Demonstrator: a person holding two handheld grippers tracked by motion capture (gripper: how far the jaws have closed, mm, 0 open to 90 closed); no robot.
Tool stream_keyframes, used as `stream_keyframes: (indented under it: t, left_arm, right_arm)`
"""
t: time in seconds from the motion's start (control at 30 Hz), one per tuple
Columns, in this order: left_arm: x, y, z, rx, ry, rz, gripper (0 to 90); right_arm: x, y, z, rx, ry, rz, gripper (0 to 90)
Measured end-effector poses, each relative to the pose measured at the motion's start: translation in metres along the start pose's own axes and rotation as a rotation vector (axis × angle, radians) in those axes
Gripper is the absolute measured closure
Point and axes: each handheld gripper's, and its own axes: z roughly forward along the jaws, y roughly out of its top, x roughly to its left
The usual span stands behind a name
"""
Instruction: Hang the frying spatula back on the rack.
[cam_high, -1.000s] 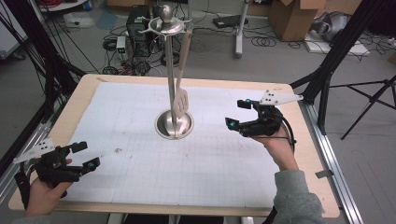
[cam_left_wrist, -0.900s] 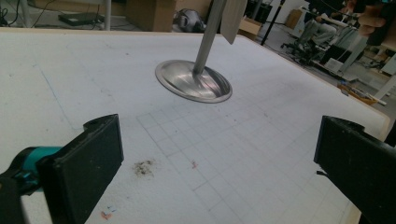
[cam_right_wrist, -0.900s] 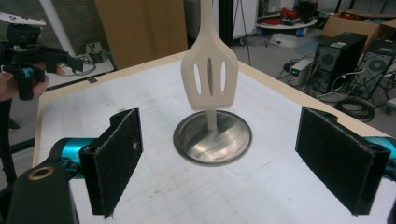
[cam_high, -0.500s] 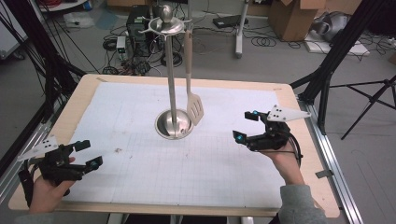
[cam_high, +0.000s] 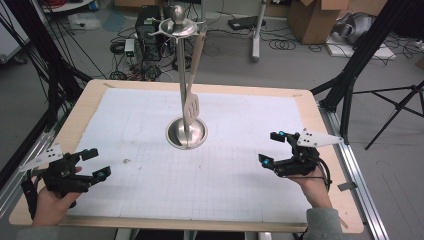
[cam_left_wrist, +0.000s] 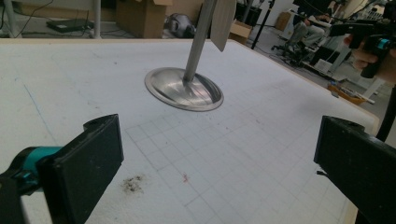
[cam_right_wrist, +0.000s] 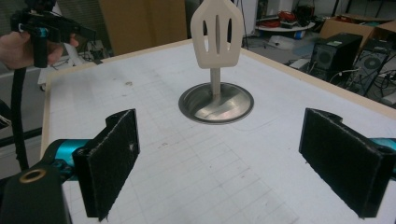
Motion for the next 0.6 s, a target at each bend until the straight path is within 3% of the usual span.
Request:
stream_keyframes:
  t: [0.43,0.6]
  left_arm:
    - [-0.002,0.002,0.002,-0.017,-0.016,0.014,1.8]
    - [-0.002,0.003,0.004,-0.024,-0.017,0.023,1.8]
  right_arm:
    - [-0.001,-0.021,-0.026,-0.025,-0.06,0.026,10.8]
    - [-0.001,-0.034,-0.046,-0.086,-0.107,0.067,10.8]
